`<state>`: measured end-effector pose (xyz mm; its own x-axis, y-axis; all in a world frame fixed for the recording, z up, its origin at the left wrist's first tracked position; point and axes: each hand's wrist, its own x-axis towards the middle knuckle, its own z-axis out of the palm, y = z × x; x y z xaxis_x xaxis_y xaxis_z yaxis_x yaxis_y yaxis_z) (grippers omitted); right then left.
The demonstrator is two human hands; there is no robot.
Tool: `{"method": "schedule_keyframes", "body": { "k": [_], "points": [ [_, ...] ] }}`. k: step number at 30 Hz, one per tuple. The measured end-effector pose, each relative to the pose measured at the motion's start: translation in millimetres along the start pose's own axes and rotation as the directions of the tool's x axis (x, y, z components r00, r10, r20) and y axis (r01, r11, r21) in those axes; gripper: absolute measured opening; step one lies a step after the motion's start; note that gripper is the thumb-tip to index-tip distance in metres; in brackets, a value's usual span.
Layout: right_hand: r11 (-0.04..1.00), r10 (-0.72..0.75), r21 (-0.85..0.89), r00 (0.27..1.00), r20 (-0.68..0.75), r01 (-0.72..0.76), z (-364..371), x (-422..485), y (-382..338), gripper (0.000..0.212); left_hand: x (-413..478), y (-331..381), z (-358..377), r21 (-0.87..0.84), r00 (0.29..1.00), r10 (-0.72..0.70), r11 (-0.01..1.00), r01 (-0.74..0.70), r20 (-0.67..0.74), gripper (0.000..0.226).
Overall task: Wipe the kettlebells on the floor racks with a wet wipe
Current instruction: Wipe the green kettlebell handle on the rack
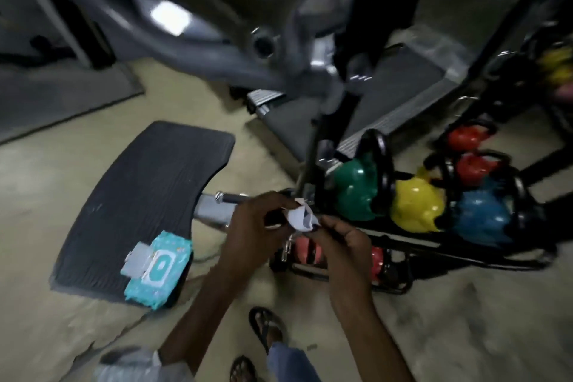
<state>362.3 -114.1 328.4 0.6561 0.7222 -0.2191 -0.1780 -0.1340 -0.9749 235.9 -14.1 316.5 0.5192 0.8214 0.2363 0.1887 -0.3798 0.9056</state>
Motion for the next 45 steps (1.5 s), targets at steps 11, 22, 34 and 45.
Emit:
{"method": "schedule_keyframes", "body": {
  "k": [11,22,34,45],
  "points": [
    [0.979,-0.203,-0.03,0.933,-0.296,0.204,-116,24,-78,0.017,57,113,98,-0.072,0.96,0.183,0.983,-0.171,0.214,0.029],
    [0.905,-0.316,-0.338,0.94,-0.129,0.257,-137,196,-73,0.015,126,75,151,0.456,0.979,-0.104,0.89,0.014,0.173,0.067],
    [0.783,-0.43,-0.4,0.879,0.206,0.477,-122,235,-49,0.011,118,61,163,0.559,0.948,-0.295,0.809,0.181,0.12,0.102],
    [0.979,0.188,-0.1,0.98,0.073,-0.18,-102,316,-21,0.014,120,66,162,0.592,0.942,-0.312,0.784,0.184,0.121,0.104]
  ]
}}
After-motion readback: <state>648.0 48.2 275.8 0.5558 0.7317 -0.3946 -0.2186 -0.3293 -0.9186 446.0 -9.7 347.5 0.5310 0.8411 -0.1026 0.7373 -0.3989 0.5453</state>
